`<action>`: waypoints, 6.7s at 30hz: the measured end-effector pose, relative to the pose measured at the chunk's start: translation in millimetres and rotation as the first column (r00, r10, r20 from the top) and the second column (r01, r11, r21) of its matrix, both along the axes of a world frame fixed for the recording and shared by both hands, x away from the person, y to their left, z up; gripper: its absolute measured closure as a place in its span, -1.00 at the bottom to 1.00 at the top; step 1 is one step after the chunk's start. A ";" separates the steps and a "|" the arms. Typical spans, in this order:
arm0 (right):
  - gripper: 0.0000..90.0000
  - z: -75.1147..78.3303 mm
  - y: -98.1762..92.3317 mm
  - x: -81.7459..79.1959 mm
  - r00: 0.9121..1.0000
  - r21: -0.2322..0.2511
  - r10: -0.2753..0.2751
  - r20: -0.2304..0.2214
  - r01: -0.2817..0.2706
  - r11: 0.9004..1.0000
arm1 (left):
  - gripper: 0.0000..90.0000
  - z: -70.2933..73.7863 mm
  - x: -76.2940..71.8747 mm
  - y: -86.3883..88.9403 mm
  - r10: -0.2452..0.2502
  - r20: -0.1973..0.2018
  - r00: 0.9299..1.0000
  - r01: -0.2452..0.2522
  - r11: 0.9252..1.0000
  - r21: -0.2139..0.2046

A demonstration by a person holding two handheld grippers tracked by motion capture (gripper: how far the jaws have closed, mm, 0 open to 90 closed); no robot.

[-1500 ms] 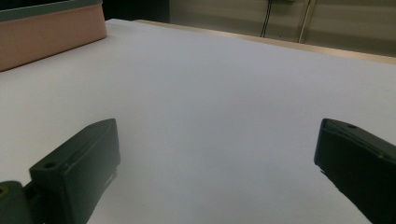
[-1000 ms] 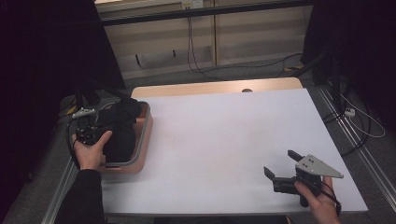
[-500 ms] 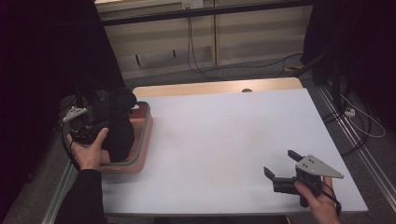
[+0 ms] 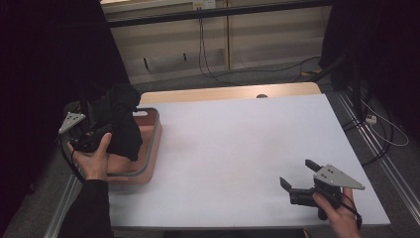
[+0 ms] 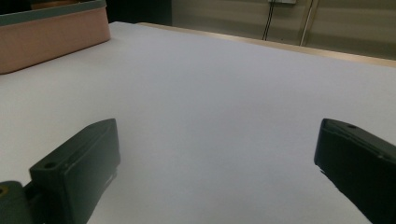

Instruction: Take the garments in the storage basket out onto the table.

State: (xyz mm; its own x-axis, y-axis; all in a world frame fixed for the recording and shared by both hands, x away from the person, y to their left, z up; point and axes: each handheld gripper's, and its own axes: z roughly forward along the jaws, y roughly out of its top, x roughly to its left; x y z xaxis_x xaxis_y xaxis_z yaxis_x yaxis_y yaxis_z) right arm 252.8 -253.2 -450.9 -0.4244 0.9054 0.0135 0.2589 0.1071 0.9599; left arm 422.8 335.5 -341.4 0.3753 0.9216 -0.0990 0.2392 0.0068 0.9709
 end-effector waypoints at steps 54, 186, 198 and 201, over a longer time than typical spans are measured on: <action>-1.00 1.1 4.0 2.2 0.999 -0.004 0.031 0.016 -0.031 0.999 | 0.25 51.1 -71.7 -5.7 0.021 0.285 0.958 0.000 0.997 -0.074; -1.00 0.8 6.1 3.7 0.998 -0.012 0.060 0.019 -0.059 0.998 | 0.23 -22.6 -4.5 -258.2 -0.504 -0.136 0.853 0.512 0.858 0.028; -1.00 0.8 5.8 3.7 0.998 -0.010 0.059 0.019 -0.059 0.998 | 0.21 -51.5 3.9 -273.0 -0.492 -0.228 0.841 0.516 0.854 0.062; -1.00 0.7 6.0 3.8 0.998 -0.009 0.060 0.019 -0.060 0.998 | 0.20 -60.9 4.7 -279.1 -0.498 -0.257 0.828 0.531 0.844 0.077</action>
State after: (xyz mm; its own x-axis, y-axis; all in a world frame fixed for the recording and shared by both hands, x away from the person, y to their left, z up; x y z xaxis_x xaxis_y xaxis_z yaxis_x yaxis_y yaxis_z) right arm 256.6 -247.1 -450.2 -0.4783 0.8782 -0.0029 0.2336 0.1304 0.9635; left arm 427.5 56.4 -402.4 0.7827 0.6106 -0.1208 0.3752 -0.3079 0.8743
